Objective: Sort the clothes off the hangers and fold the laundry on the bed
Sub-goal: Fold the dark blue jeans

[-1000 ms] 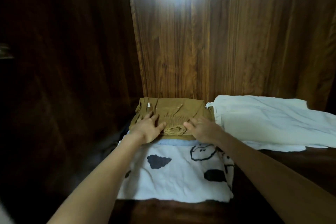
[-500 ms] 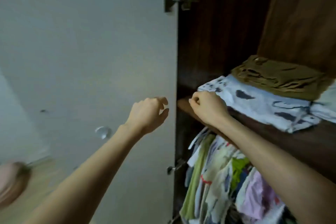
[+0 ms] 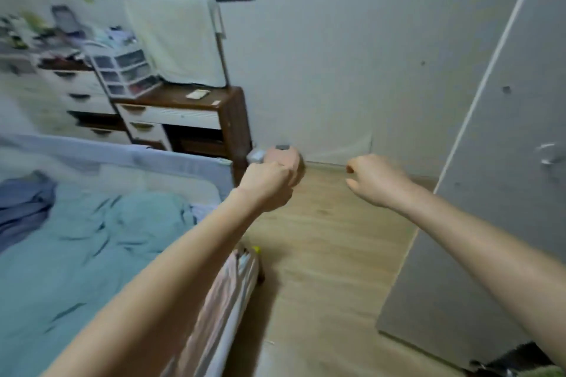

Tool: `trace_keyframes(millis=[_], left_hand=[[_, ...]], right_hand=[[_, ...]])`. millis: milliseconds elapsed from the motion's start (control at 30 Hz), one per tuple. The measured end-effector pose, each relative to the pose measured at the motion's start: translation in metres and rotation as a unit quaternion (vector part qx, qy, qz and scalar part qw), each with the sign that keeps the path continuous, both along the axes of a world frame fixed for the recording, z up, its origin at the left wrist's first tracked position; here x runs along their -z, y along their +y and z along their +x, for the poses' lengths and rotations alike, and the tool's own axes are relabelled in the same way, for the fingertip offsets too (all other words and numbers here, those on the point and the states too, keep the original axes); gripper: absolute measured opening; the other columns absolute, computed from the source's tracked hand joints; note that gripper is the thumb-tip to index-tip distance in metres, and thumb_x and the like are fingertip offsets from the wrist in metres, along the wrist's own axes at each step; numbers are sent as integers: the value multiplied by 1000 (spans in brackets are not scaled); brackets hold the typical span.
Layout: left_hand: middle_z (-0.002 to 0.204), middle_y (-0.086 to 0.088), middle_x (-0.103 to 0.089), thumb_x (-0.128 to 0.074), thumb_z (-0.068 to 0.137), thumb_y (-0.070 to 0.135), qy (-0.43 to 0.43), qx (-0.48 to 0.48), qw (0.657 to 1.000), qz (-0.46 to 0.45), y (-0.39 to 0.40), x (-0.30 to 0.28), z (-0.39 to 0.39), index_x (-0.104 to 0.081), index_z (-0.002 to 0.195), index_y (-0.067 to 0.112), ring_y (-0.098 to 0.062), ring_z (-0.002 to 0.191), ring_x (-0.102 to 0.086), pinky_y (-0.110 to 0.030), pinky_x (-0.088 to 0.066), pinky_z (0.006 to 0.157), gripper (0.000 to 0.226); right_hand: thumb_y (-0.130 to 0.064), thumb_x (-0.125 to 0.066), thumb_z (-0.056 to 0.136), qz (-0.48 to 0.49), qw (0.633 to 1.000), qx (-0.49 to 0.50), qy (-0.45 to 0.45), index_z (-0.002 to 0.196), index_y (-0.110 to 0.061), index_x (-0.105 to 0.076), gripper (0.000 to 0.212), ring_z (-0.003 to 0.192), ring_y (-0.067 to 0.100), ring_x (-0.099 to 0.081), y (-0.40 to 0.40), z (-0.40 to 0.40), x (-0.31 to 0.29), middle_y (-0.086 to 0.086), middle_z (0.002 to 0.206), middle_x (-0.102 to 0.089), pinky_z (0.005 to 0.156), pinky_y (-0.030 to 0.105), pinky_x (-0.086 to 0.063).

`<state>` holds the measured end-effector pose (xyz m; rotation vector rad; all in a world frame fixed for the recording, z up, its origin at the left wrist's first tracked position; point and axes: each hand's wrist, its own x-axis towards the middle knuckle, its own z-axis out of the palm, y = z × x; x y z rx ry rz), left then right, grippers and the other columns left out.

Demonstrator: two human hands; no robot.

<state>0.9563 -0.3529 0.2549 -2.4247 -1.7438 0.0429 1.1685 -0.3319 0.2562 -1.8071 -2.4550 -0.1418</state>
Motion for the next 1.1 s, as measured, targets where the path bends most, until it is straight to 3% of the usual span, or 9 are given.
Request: trace_keyframes(millis=[200,300,400,533,633,733,933,1100], left_hand=[[118,-11,-61,-53,94,30,61,-147,987,-5,-26,-11,-186,-59,111,11,-32,111,-55,-37,-45,81,27],[122,-12,-54,-51,96,32,79,-202,976,-21,-25,-7,-238,-55,118,10,-32,116,-49,-39,-43,87,32],[122,-11,-53,-50,96,32,80,-239,967,-49,-7,8,-271,-54,118,10,-32,116,-48,-39,-40,85,31],[120,-10,-56,-51,95,30,84,-260,956,-108,45,30,-286,-55,114,11,-31,112,-52,-35,-39,78,27],[118,-8,-60,-52,94,28,84,-264,950,-146,115,37,-277,-57,113,11,-30,106,-58,-34,-40,74,25],[121,-9,-61,-48,96,30,48,-274,950,-141,193,38,-257,-56,120,11,-31,108,-58,-36,-41,77,32],[123,-10,-60,-49,97,38,16,-266,951,-157,318,42,-233,-55,125,12,-30,111,-57,-39,-44,86,39],[126,-8,-58,-49,96,45,-8,-298,934,-199,413,67,-260,-52,128,15,-30,113,-56,-41,-46,90,45]], right_hand=[[-27,-54,88,10,992,-91,-86,114,-14,-59,30,113,30,-57,35,-191,10,13,121,-61,90,38,-49],[-30,-54,84,38,986,-143,-80,105,-22,-58,23,108,29,-58,56,-244,16,8,116,-62,87,38,-48],[-29,-50,90,56,974,-189,-115,119,-17,-54,32,115,27,-55,80,-277,23,7,122,-58,85,34,-43],[-28,-46,95,48,971,-198,-129,120,-18,-52,28,116,26,-54,132,-289,28,5,125,-57,72,31,-33],[-29,-46,94,13,971,-218,-100,110,-16,-54,22,111,29,-57,201,-282,38,8,121,-59,77,34,-43],[-30,-47,94,-4,967,-236,-92,109,-16,-55,22,109,29,-58,277,-272,39,8,119,-60,81,38,-50],[-28,-48,93,-45,958,-269,-85,111,-15,-53,23,110,31,-57,396,-261,39,10,120,-60,79,37,-49],[-26,-48,94,-48,950,-300,-75,103,-15,-52,14,104,30,-59,494,-287,59,9,113,-61,68,34,-43]])
